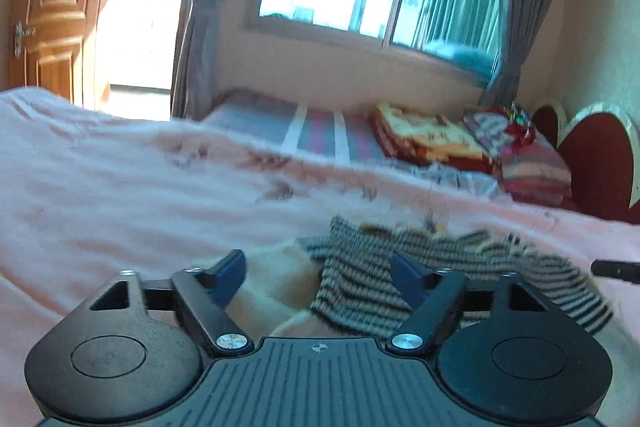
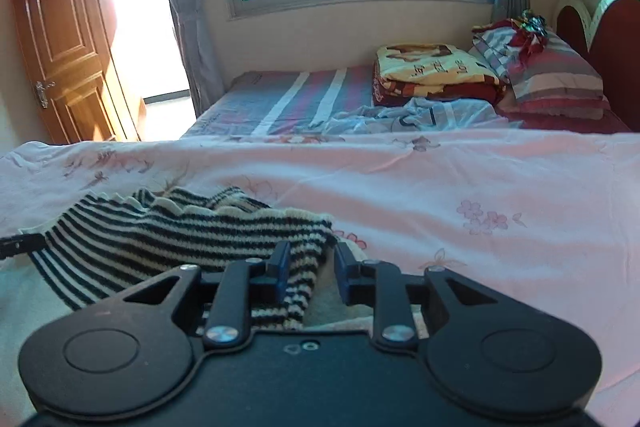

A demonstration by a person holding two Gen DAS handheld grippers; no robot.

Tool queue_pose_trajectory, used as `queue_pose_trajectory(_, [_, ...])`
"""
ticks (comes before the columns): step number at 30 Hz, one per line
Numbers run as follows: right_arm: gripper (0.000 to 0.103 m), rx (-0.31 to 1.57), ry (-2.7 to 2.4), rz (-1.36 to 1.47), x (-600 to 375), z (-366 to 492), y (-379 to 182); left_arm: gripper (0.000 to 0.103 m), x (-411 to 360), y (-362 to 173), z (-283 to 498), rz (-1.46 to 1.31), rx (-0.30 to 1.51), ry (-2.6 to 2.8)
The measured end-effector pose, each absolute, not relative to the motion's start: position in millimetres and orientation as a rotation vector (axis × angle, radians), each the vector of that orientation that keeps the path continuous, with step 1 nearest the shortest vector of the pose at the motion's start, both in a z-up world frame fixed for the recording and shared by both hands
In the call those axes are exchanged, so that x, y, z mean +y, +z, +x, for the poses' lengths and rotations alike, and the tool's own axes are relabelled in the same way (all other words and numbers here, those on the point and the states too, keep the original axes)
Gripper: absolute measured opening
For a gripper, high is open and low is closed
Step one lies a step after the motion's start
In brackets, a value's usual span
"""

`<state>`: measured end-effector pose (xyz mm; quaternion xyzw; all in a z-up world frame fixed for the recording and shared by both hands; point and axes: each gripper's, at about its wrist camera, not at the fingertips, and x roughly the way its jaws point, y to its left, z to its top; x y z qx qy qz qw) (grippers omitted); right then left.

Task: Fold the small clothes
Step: 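Open both tools to release the hem onto the body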

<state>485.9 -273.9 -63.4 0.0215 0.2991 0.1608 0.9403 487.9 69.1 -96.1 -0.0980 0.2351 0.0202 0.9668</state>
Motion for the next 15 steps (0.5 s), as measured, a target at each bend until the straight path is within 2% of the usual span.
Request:
queue_pose_trajectory(3, [0.024,0.632,0.402,0.010,-245.9,493.2,-64.0,0.081,38.7,-82.1,512.2,-0.216,0.496,-0.047])
queue_pose_trajectory(6, [0.024,0.676,0.444,-0.040,-210.9,506.0,-72.3,0.081,2.4,-91.1,546.2,-0.164,0.612,-0.110])
queue_pose_trajectory(8, [0.028,0.673,0.453,-0.060,-197.5,510.5,-76.6,0.081,-12.8,-102.4,556.8,-0.138,0.658,-0.124])
queue_pose_trajectory(11, [0.031,0.702,0.458,-0.084,-187.4,516.4,-85.5,0.081,-18.6,-123.8,564.3,-0.138,0.724,-0.125])
queue_pose_trajectory(15, [0.032,0.722,0.445,-0.075,-193.2,518.0,-96.9,0.081,-19.1,-124.6,563.3,-0.135,0.727,-0.121])
